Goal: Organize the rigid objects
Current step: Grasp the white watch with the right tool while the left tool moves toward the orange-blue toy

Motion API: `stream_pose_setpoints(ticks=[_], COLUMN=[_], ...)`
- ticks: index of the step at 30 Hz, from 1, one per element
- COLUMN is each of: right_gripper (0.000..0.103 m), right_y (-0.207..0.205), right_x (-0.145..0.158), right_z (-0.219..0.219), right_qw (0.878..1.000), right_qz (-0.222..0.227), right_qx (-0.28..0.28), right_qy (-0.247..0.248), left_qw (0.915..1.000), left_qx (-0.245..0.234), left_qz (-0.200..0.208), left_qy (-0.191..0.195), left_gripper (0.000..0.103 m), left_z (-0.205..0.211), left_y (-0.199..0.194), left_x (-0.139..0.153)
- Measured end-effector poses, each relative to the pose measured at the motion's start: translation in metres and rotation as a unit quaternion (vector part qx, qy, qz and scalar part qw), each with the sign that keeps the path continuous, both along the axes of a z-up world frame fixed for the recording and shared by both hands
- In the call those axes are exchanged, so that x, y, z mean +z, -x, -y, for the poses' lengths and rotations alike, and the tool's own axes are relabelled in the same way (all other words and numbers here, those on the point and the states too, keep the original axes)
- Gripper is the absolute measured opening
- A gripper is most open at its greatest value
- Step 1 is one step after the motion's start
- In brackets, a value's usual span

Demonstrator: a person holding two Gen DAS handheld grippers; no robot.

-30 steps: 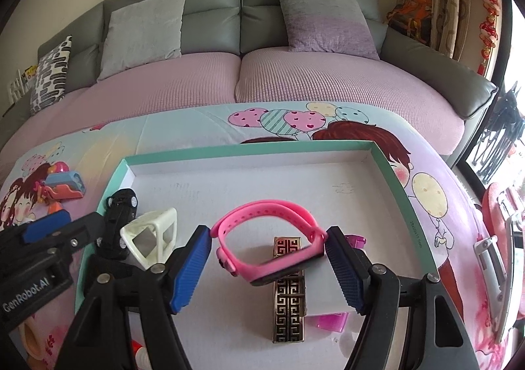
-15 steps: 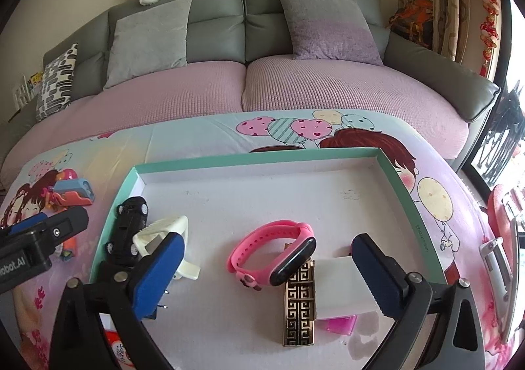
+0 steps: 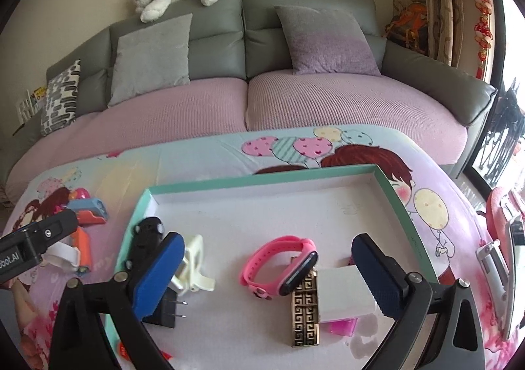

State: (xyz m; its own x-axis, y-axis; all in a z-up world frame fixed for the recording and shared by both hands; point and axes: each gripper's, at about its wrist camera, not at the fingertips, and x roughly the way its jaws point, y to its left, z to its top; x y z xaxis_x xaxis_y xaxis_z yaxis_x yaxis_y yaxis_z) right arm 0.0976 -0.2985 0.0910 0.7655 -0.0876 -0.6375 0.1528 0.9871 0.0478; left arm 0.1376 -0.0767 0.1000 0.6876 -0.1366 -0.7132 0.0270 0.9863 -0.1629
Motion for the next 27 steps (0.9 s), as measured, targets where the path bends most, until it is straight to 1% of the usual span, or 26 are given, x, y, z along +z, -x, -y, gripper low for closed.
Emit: stream_pose_setpoints(ticks=[5,11,16,19,21,24,27], right_gripper=[0.103,0.103,0.103,0.103,0.103,0.103,0.103], right_y=[-0.002,-0.005,-0.006,-0.006,-0.006,-0.005,-0.004], right_x=[0.003,0.000,-0.005,-0.004,-0.003,-0.006,-0.009], right_z=[-0.022,-0.052,-0.076,-0.092,-0.105,-0.129,-0.150], right_qw=[0.999,0.997,0.995,0.994,0.992,0.988,0.986], right_qz=[0.001,-0.005,-0.014,-0.009,-0.005,0.000,0.002], right_qx=[0.034,0.073,0.090,0.112,0.129,0.155,0.167], right_qy=[-0.010,0.010,0.027,0.014,-0.002,-0.004,0.022], left_qw=[0.9995,0.9967,0.9943,0.9903,0.9869,0.9815,0.9774], left_qx=[0.032,0.079,0.101,0.129,0.149,0.179,0.195], left_qz=[0.000,-0.017,-0.031,-0.044,-0.052,-0.067,-0.082], left_qy=[-0.007,-0.006,-0.010,-0.029,-0.033,-0.018,-0.005], left_gripper=[0.099,0.099,0.099,0.099,0.099,0.099,0.099], left_z=[-0.023,-0.058,-0.079,-0.094,-0.109,-0.133,-0.149], left_y=[0.002,0.002,0.000,0.001,0.003,0.003,0.004], left_x=[0.004,-0.004,-0.013,-0.018,-0.022,-0.032,-0.042])
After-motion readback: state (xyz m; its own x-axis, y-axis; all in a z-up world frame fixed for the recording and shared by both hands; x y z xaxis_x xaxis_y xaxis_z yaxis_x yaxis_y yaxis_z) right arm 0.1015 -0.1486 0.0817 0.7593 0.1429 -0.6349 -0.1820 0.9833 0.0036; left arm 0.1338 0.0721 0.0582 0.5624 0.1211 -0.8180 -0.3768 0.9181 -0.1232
